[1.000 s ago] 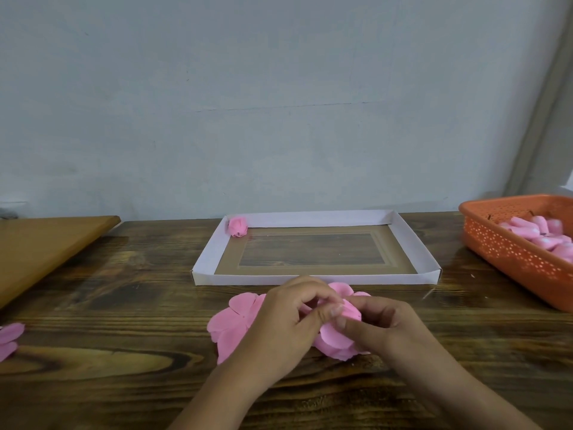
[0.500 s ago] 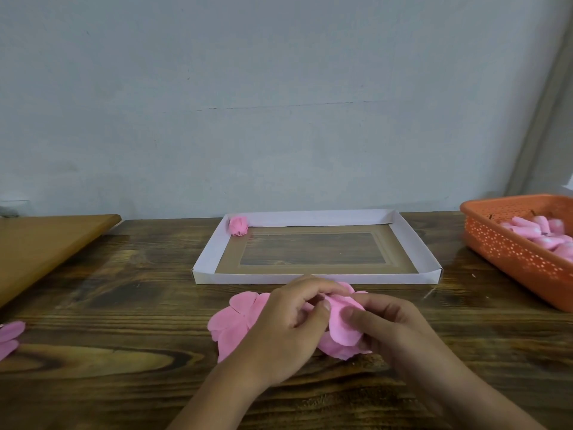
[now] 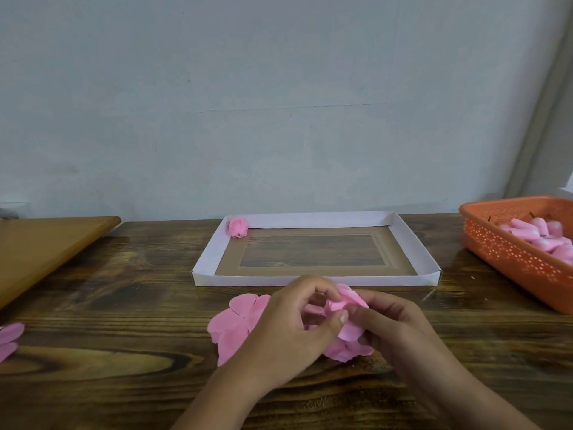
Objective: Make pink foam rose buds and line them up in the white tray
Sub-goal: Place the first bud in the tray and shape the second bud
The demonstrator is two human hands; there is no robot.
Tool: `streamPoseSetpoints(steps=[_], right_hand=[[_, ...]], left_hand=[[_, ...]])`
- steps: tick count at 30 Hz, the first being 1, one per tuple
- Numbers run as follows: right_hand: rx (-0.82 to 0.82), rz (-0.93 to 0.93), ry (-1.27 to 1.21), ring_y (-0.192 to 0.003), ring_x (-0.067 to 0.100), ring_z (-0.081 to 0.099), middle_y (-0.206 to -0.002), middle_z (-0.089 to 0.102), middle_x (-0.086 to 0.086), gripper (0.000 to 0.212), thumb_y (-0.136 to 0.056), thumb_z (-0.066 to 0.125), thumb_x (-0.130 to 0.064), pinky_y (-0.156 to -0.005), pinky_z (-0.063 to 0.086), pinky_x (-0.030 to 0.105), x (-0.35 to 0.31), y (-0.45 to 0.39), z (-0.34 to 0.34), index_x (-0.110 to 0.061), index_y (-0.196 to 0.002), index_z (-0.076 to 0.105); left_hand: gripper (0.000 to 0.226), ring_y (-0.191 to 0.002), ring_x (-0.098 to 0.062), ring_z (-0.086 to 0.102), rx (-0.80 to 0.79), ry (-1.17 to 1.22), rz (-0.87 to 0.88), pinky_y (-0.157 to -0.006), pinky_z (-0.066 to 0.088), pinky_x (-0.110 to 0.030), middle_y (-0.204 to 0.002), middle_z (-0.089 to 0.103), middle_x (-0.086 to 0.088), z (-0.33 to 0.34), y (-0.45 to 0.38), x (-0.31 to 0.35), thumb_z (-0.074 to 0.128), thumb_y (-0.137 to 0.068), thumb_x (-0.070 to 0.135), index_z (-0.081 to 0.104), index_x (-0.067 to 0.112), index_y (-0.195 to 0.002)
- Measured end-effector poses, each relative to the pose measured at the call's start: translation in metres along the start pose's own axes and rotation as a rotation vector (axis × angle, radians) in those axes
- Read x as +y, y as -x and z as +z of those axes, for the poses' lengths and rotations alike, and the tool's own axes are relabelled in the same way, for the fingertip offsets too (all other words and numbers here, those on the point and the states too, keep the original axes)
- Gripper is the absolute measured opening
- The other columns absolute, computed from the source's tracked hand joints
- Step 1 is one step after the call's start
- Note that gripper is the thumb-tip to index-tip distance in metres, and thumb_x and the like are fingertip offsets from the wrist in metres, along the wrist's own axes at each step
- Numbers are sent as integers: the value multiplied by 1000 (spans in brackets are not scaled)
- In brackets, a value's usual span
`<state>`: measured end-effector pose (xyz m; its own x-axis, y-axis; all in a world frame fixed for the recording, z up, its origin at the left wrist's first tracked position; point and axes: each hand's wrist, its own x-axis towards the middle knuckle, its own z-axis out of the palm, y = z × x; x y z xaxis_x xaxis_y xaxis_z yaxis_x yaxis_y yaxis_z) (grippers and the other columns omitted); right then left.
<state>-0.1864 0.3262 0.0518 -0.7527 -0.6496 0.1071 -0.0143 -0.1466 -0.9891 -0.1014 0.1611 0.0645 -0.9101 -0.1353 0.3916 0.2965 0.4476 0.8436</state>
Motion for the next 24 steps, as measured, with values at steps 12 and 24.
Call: streamPoseSetpoints(steps=[12,24], right_hand=[[-31,-12,13,-106,45,65,-106,75,15,27,-85,66,-32,-96,46,67,2,0,0,-24,-107,79],[-24,-31,4,-106,45,67,-109,75,16,22,-91,67,-24,-95,46,70,-2,2,1,-19,-110,78]], left_hand=[[11,-110,-8,65,27,-96,43,-85,59,-23,-110,69,22,-3,-3,-1,69,-91,30,71,39,-97],[15,-108,-9,68,51,-38,34,-85,58,-22,-109,70,20,-2,-2,-2,68,-83,43,68,41,-97]])
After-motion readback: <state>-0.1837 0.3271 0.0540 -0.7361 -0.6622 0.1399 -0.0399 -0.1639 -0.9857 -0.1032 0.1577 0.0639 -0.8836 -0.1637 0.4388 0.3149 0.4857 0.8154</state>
